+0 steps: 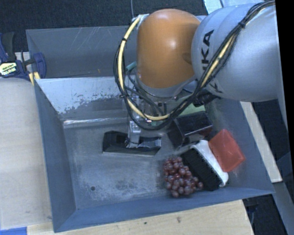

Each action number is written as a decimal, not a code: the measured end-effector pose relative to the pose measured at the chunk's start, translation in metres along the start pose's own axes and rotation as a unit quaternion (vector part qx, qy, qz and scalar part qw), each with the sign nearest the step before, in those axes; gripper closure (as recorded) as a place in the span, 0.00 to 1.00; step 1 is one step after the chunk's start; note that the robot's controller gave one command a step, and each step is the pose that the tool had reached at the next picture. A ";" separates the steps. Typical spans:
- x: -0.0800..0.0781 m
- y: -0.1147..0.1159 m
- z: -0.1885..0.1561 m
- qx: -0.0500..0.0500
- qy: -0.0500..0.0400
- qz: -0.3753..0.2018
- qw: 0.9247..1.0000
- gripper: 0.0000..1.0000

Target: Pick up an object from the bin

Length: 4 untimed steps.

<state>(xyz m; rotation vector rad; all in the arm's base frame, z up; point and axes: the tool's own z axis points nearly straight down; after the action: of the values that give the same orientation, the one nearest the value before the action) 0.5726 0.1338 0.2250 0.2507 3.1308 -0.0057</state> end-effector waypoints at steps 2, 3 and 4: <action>0.005 0.004 0.066 -0.004 -0.005 0.139 0.990 0.00; -0.002 0.007 0.104 -0.003 -0.001 0.136 0.991 0.00; 0.008 -0.023 0.136 -0.004 -0.007 0.000 1.000 0.00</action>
Offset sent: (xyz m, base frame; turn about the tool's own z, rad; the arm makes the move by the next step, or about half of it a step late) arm 0.0127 0.0117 -0.1012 0.3339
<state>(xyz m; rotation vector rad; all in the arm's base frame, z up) 0.5607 0.1115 0.0892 0.2505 3.1171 0.0061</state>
